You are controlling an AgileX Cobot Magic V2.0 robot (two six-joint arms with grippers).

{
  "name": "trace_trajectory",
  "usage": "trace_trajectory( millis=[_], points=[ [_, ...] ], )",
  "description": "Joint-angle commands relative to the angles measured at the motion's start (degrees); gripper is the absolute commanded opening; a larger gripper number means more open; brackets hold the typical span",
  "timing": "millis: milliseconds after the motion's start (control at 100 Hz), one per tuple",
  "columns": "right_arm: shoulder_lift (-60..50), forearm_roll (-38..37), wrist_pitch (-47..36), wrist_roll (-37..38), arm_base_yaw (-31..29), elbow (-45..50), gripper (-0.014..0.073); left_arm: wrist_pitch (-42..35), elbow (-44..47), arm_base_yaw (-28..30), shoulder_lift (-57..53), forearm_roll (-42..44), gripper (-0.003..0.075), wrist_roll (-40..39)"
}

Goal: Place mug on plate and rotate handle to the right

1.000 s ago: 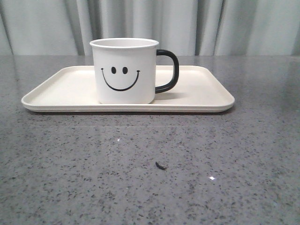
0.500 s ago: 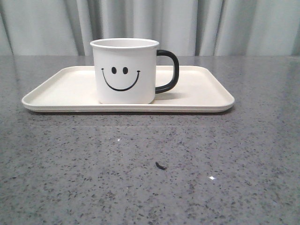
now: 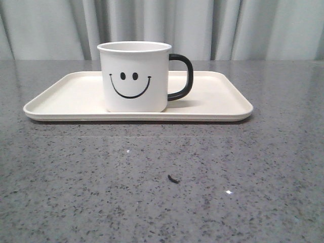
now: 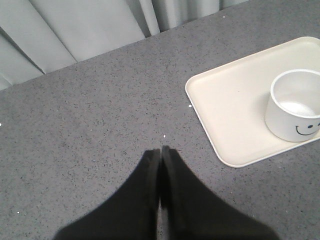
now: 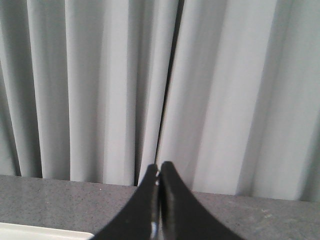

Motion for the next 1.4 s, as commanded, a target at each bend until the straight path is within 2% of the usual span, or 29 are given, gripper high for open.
trace_trajectory(
  millis=[0, 190, 360, 680, 1390],
  points=[
    [-1.9, 0.0, -7.4, 0.2, -0.3, 2.7, -0.0061, -6.2, 2.4, -0.2, -2.3, 0.2, -0.0019, -1.8],
    [-4.9, -0.2, -7.5, 0.2, -0.3, 9.0, -0.0061, -11.6, 11.7, -0.2, -7.4, 0.2, -0.0019, -2.5],
    [-5.1, -0.2, -3.3, 0.2, -0.3, 10.3, -0.0061, -14.4, 16.5, -0.2, -9.6, 0.2, -0.0019, -3.4],
    [-5.1, -0.2, -1.1, 0.2, -0.3, 10.3, -0.0061, -17.0, 16.7, -0.2, -9.6, -0.8, -0.0019, -3.4],
    [-5.1, -0.2, -1.1, 0.2, -0.3, 10.3, -0.0061, -16.4, 16.7, -0.2, -9.3, -0.4, -0.0019, -3.4]
  ],
)
